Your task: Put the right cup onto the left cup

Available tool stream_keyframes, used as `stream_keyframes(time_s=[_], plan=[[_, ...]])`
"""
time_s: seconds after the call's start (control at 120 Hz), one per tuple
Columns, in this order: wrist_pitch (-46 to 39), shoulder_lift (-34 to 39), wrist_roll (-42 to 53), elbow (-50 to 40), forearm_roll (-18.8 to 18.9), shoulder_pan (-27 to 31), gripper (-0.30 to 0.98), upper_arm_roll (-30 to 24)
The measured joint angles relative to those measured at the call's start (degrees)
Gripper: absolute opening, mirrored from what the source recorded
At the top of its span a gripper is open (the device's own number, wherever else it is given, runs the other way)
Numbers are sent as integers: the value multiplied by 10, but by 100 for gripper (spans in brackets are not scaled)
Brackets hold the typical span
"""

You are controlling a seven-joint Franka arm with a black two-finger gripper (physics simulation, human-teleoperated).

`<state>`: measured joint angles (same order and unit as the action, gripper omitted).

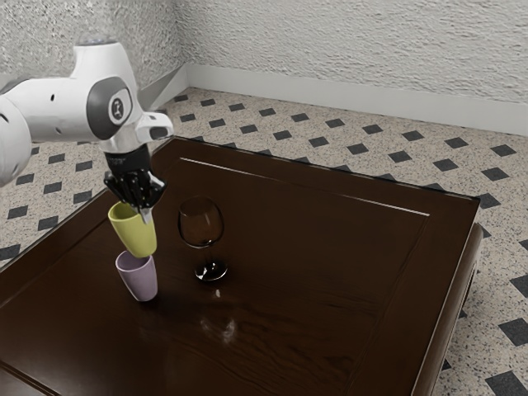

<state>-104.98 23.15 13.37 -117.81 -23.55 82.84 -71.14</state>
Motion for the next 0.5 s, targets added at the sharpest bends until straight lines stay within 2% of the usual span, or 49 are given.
stream_keyframes(time_s=[0.333, 0.5], plan=[[-6, 5, -12, -14, -10, 29, -10, -1], [-11, 5, -16, -10, -9, 73, -10, -38]])
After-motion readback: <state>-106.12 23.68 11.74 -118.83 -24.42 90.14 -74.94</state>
